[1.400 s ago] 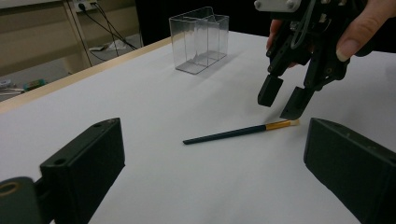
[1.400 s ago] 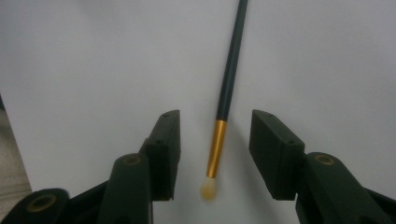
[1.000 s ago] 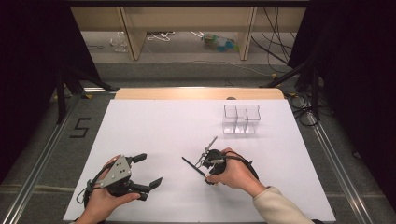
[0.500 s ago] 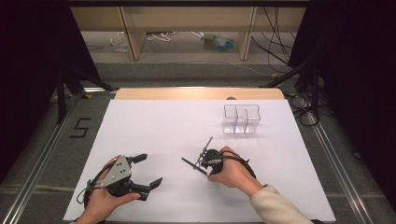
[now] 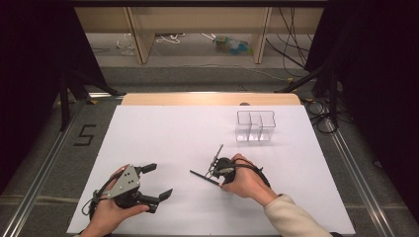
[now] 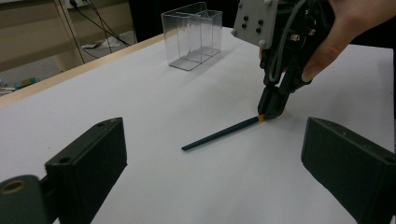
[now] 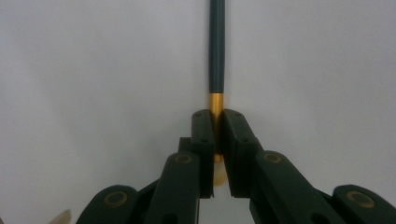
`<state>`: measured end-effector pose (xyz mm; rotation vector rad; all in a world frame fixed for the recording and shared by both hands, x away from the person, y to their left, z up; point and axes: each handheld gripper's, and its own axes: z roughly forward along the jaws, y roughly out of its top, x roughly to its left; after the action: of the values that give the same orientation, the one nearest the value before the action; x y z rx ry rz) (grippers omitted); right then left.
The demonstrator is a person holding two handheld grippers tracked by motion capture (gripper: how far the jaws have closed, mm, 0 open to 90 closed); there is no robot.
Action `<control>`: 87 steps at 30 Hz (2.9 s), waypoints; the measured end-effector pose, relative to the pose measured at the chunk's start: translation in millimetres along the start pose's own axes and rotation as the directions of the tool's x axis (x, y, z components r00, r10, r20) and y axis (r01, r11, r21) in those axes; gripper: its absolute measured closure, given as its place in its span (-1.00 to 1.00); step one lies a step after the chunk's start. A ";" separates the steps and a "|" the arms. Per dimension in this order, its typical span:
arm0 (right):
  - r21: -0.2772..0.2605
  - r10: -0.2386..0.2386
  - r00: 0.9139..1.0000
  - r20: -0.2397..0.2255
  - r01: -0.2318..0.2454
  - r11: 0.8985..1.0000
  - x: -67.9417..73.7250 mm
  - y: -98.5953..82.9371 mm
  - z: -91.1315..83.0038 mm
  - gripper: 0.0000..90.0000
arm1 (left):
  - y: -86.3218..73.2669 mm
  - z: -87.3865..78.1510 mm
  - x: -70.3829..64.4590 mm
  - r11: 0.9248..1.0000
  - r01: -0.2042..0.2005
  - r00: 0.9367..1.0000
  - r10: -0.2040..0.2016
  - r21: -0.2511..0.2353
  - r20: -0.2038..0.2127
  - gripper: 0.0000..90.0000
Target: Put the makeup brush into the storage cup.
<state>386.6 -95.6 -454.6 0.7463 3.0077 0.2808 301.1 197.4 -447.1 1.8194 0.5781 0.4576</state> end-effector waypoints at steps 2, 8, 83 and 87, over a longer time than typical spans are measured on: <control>0.005 0.015 1.000 0.002 -0.015 1.000 0.1 -0.1 -1.2 0.87 | -0.2 0.3 -0.4 1.000 -0.001 1.000 0.001 0.009 0.001 -0.85; -0.013 0.008 1.000 0.002 -0.008 1.000 -5.8 -4.0 -8.7 0.87 | -1.1 2.6 -2.8 1.000 -0.014 1.000 0.013 0.028 0.018 -0.82; -0.020 -0.535 0.840 -0.090 0.536 0.844 22.3 -15.7 -53.0 0.87 | 3.1 90.3 -45.9 0.922 -0.314 0.889 0.202 0.228 0.410 0.80; -0.019 -0.541 0.835 -0.098 0.542 0.840 23.2 -15.9 -53.0 0.87 | 3.9 90.3 -46.0 0.916 -0.323 0.885 0.204 0.237 0.417 0.85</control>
<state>354.9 -107.5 -405.1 -0.1515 3.1442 0.2829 316.2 100.3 -472.4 2.2257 0.1228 0.1844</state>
